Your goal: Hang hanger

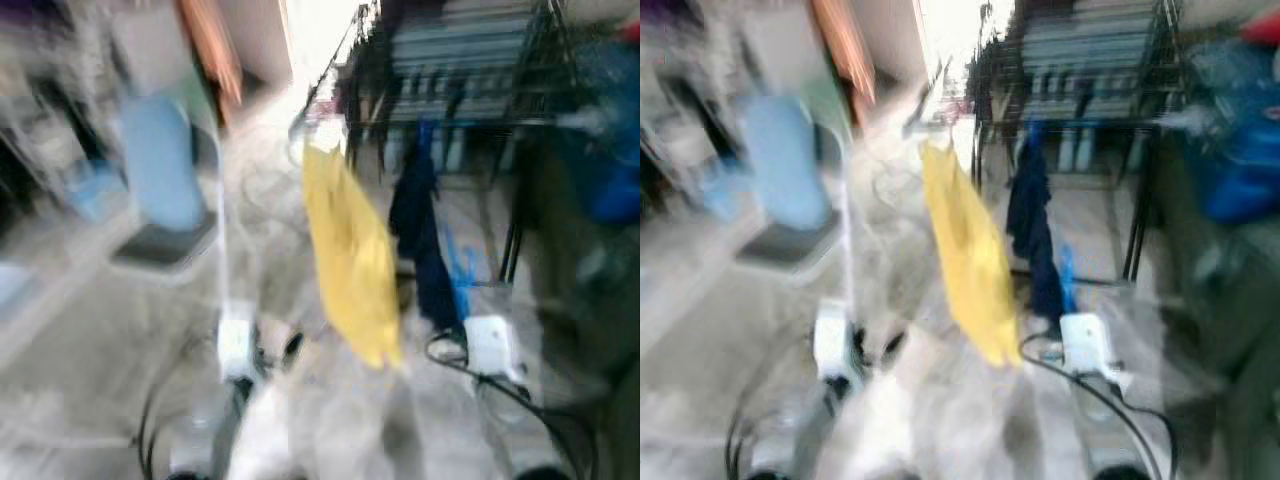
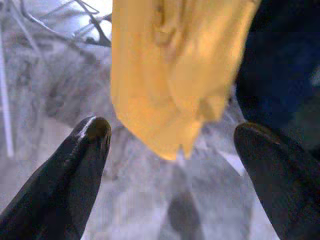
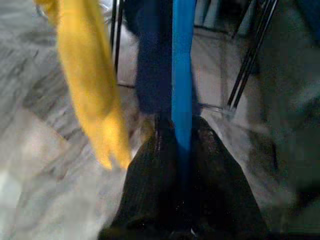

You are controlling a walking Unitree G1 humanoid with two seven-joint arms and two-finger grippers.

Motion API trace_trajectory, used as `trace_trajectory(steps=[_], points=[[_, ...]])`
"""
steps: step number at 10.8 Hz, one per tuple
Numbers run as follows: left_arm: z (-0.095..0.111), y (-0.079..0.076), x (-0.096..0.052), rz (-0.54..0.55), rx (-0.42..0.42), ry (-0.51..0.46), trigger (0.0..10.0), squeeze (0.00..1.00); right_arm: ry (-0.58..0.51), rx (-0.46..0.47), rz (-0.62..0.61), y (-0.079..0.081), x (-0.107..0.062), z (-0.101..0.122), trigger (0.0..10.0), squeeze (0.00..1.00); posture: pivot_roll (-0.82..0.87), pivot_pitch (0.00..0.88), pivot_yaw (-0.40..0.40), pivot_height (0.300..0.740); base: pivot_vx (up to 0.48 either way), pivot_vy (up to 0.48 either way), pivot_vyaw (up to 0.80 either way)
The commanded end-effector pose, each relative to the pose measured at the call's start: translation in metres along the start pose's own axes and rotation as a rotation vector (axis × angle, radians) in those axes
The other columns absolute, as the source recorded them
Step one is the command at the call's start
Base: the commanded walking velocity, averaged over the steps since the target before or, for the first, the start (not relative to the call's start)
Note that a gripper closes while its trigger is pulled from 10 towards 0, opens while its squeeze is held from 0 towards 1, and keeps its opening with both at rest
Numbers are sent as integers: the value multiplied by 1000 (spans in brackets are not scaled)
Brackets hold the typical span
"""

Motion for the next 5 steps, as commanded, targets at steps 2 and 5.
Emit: trace_trajectory(steps=[2, 5], points=[[29, -4, 6, -39, 16, -83, 10000, 0, -7, 5, -7, -1, 0, 2, 10000, 0, -237, 0, 203, 740, 0, 0, 0], [28, -9, 5, -69, 12, -78, 10000, 0, -10, -4, -38, -6, -1, 2, 10000, 0, -242, 0, 211, 740, 0, 0, 0]])
Point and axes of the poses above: a point about 5 cm out from each wrist's last joint towards the gripper, its own x axis pointing out of the wrist towards the gripper, its own z axis along the axis of the wrist's last joint, y = z × x, the point moved 6 cm from there along x, pointing out of the wrist towards the gripper, and after that the axes turned 7 degrees about -x, right-handed, at the moved point
